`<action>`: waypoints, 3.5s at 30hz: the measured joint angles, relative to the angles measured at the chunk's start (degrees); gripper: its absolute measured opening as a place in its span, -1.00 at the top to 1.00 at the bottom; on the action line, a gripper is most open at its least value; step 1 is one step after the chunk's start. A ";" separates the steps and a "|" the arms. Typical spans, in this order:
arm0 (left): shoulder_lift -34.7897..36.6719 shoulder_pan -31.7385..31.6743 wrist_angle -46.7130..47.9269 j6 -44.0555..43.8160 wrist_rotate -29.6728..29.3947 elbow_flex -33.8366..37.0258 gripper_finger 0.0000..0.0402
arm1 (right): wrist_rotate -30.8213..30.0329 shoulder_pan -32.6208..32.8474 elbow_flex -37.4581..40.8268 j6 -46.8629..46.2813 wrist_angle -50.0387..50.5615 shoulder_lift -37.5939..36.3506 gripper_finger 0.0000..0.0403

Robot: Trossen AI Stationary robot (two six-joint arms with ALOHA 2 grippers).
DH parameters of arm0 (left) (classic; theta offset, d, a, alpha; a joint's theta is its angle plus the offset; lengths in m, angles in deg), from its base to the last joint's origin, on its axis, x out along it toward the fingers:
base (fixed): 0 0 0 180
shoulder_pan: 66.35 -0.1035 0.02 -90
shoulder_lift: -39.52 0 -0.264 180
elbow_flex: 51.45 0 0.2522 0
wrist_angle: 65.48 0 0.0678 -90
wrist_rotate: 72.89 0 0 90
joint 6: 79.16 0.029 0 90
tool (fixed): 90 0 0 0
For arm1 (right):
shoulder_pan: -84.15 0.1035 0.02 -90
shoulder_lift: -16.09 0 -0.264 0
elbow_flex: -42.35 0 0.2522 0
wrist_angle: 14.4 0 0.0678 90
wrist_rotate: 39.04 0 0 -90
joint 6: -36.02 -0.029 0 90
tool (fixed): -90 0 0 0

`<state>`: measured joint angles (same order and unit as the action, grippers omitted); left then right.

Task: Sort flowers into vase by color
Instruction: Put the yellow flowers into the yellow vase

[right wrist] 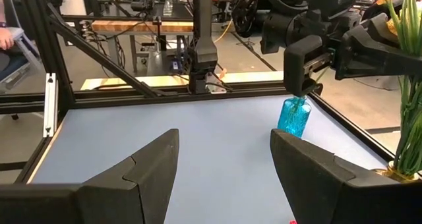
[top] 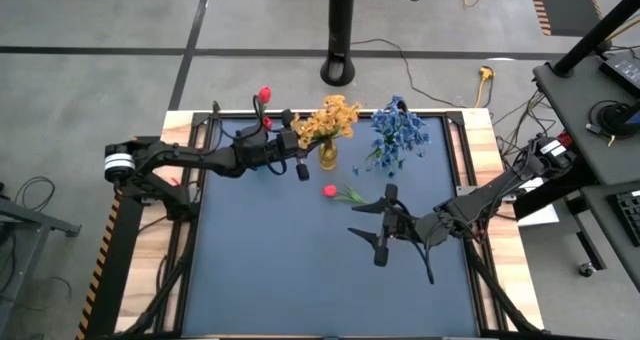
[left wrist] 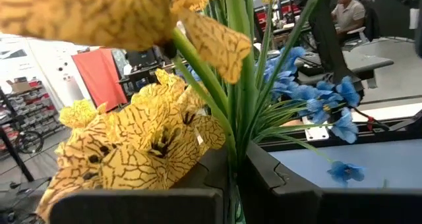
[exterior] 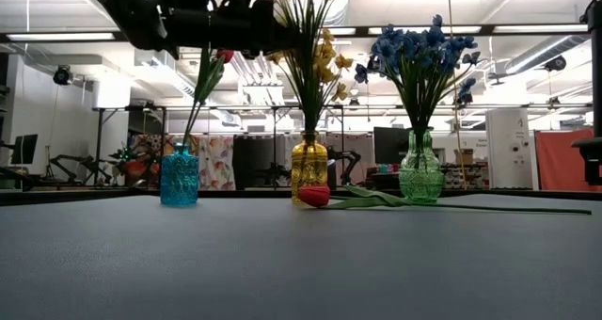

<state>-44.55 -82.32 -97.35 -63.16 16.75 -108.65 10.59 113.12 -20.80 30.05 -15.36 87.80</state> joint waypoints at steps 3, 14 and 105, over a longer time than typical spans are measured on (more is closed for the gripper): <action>-0.14 -0.06 0.03 0.00 -0.04 0.07 0.99 | 0.00 0.00 0.00 0.00 -0.02 0.00 -0.16; -3.31 -0.30 -2.60 -0.39 1.60 0.09 0.99 | 0.02 0.00 0.00 -0.02 -0.03 0.00 -0.16; 2.28 0.18 7.58 -18.27 -13.66 -0.04 0.99 | -7.87 -8.69 0.03 -12.41 -0.31 21.46 -0.16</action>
<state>-42.28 -82.15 -89.77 -81.44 3.09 -108.70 2.72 104.44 -20.77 17.63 -15.68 109.26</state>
